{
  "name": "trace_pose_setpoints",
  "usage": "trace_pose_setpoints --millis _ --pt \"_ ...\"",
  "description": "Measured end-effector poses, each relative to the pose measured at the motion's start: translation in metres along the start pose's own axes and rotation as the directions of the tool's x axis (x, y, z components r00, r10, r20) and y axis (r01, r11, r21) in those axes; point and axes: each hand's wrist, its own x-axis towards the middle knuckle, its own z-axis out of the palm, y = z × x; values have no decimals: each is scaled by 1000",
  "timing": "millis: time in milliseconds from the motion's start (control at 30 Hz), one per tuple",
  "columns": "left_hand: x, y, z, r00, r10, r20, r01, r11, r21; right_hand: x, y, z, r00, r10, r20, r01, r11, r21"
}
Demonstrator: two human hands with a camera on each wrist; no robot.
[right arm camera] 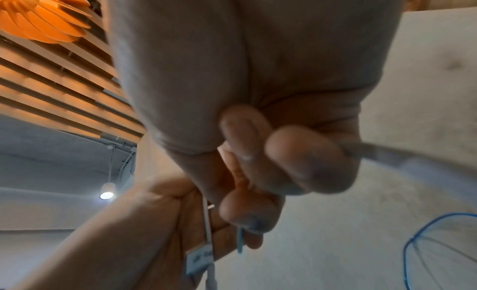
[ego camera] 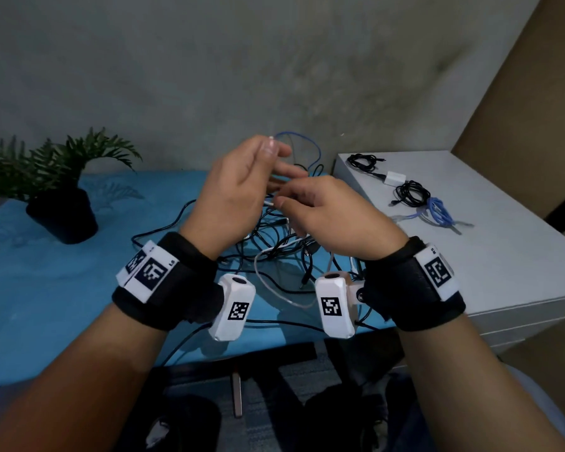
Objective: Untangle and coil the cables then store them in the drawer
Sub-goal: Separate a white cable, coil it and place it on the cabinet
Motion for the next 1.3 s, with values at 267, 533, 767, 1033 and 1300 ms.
trace_pose_setpoints --millis 267,533,767,1033,1300 --pt "-1 -3 6 964 -63 259 -36 932 360 -15 2 -10 994 112 -12 -110 988 110" --pt "-1 11 10 839 -209 502 122 972 201 -23 15 -33 979 196 -57 -173 944 280" --pt "2 21 9 842 -89 533 399 767 -502 -19 16 -30 978 176 -110 -88 832 548" --pt "6 31 2 907 6 421 392 348 -851 -13 6 -12 970 88 -228 73 786 614" --pt "8 25 8 984 -83 159 179 397 -900 -11 10 -2 999 46 -26 -33 927 374"
